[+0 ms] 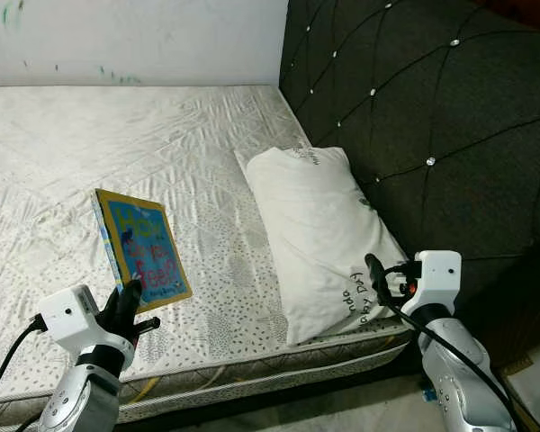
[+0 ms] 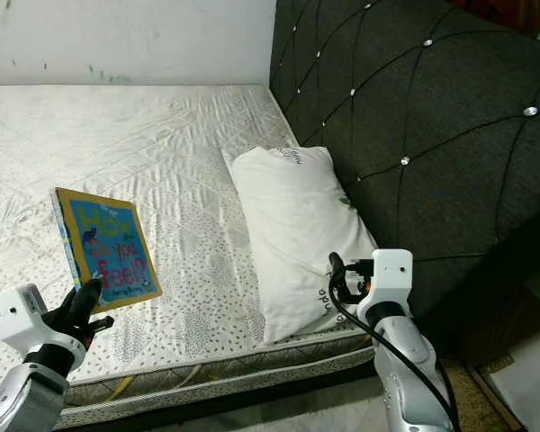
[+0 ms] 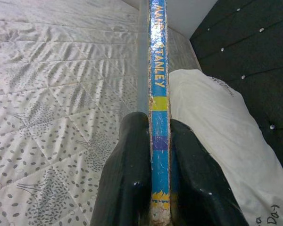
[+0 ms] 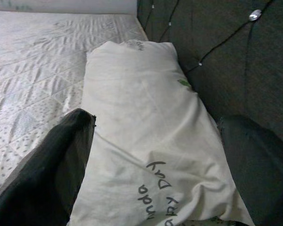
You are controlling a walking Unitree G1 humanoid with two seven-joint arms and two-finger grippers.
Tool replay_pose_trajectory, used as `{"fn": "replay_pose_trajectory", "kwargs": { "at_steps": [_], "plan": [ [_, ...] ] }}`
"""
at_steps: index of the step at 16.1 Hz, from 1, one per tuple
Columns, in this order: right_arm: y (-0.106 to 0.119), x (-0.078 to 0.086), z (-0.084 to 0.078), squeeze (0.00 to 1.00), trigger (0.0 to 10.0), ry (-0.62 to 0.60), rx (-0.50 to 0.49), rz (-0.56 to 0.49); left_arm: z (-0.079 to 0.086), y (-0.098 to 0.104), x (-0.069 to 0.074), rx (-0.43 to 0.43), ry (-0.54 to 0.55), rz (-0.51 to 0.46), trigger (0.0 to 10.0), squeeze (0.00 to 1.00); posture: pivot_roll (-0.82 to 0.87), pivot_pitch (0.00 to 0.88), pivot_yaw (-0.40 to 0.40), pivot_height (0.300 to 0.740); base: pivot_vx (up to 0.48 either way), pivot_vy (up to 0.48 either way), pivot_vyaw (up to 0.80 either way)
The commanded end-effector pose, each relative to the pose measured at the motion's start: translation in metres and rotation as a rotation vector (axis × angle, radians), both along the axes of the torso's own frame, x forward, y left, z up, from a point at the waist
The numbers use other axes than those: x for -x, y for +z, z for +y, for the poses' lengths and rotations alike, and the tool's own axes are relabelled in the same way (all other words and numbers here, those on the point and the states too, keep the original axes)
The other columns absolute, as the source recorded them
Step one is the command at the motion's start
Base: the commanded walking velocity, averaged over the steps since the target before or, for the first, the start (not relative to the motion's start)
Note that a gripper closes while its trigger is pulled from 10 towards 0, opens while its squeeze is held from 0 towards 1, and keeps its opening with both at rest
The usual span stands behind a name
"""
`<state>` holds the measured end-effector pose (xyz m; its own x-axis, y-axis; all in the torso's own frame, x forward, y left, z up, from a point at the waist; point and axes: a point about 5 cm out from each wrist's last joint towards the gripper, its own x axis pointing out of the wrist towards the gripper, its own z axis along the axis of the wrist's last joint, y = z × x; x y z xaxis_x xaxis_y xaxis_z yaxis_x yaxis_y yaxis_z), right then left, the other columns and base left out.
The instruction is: Clean up the room
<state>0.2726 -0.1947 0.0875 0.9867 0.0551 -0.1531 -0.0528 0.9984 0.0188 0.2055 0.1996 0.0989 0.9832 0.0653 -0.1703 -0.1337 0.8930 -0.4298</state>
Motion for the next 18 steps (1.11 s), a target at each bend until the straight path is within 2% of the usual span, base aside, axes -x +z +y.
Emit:
{"fn": "replay_pose_trajectory", "kwargs": {
  "at_steps": [1,12,13,18],
  "plan": [
    [0.003,0.000,0.000,0.00,10.0,0.010,0.008,-0.004,-0.001,0.004,-0.002,-0.003,0.001,-0.028,10.0,0.00,0.03,0.065,-0.074,0.740,0.000,0.000,0.00],
    [0.002,-0.002,0.005,0.00,10.0,0.040,0.019,-0.003,0.000,0.004,-0.002,-0.013,0.026,-0.026,10.0,0.00,0.03,0.069,-0.082,0.610,0.000,0.000,0.00],
    [0.003,-0.002,0.005,0.00,10.0,0.044,0.020,-0.008,0.000,0.008,-0.003,0.007,0.039,-0.042,10.0,0.00,0.03,0.070,-0.083,0.595,0.000,0.000,0.00],
    [0.006,-0.010,0.005,0.00,10.0,0.054,0.030,-0.021,-0.001,0.015,-0.006,-0.018,0.062,-0.080,10.0,0.00,0.03,0.071,-0.089,0.590,0.000,0.000,0.00]
  ]
}}
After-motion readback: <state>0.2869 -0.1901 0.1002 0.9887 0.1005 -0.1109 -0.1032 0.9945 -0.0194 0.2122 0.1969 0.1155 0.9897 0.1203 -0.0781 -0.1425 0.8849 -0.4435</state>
